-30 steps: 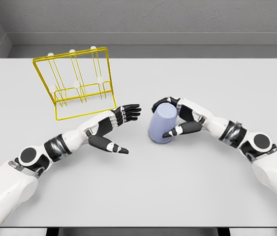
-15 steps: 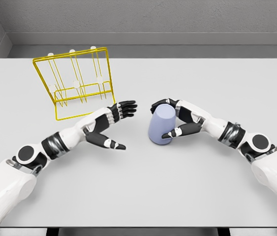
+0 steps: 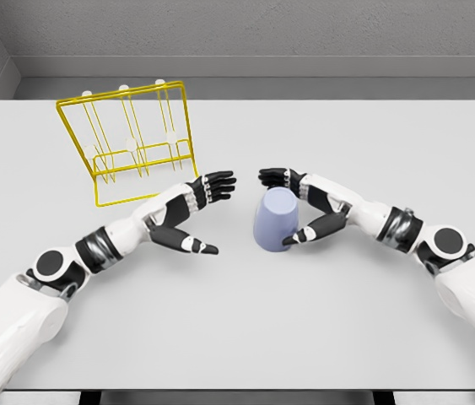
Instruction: Place the cup on the cup holder with both arms
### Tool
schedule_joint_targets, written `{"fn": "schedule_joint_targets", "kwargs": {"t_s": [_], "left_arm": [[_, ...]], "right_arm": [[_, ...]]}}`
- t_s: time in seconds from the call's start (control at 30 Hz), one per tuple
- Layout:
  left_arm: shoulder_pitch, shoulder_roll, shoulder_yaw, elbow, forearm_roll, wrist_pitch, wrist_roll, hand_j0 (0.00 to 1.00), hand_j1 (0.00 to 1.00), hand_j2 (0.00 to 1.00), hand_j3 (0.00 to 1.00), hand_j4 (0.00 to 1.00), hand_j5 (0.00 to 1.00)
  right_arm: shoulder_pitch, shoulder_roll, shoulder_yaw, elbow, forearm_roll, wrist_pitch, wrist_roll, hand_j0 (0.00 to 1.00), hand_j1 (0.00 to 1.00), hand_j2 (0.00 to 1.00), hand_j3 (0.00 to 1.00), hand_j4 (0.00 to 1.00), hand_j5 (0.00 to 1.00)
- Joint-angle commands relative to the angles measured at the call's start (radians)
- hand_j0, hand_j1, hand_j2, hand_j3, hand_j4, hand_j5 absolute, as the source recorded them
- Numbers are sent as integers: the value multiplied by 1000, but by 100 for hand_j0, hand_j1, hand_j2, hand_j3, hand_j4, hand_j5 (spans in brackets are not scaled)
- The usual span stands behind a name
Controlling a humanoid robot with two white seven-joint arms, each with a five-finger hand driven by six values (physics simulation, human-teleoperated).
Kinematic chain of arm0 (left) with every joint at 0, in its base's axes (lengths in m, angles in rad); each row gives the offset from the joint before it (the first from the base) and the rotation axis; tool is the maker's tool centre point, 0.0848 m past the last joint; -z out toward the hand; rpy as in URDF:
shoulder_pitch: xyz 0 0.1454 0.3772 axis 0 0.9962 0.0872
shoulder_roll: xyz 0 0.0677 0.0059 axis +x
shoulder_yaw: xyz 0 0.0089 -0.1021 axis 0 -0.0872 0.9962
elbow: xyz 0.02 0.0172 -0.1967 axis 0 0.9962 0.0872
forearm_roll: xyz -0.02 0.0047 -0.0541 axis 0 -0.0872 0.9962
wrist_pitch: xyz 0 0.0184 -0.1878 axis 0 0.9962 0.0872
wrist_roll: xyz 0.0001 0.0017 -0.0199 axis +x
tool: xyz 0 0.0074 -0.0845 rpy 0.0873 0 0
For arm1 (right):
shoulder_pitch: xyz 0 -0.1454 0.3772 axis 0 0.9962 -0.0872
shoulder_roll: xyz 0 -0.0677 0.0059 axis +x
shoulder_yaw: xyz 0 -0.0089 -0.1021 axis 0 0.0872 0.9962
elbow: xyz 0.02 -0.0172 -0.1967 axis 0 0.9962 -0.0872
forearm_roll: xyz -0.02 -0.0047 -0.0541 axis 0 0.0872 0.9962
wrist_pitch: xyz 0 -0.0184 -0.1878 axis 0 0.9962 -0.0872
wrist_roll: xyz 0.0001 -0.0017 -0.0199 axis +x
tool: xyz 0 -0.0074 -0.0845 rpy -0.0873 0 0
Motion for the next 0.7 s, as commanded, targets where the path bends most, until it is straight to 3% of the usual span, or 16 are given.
{"fn": "schedule_joint_targets", "kwargs": {"t_s": [0.0, 0.23, 0.3, 0.4, 0.53, 0.67], "left_arm": [[0, -20, 0, 6, -7, -1, 0, 100, 100, 100, 100, 100, 100], [0, -63, 31, 28, -58, -1, 0, 100, 100, 100, 100, 100, 100], [-2, -63, 65, 32, -166, -3, 0, 100, 100, 100, 100, 100, 100], [-2, -71, 72, 31, -249, -6, 0, 100, 100, 100, 100, 100, 100], [-3, -112, 75, 31, -257, -9, 0, 100, 100, 100, 100, 100, 100], [-17, -146, 88, 45, -257, -1, 0, 100, 100, 100, 100, 100, 100]], "right_arm": [[-2, -5, -3, -1, -6, 0, 0, 100, 100, 100, 100, 100, 100], [-8, -94, -4, 17, -6, -5, 0, 100, 100, 100, 100, 100, 100], [-25, -142, -9, 17, -6, -9, 0, 100, 100, 100, 100, 100, 100], [-63, -190, -57, 22, -6, -12, 0, 100, 100, 100, 100, 100, 100], [-81, -292, -58, 21, -6, -14, 0, 100, 100, 100, 100, 100, 100], [-109, -297, -43, -6, -4, -17, 0, 100, 100, 100, 100, 100, 100]]}}
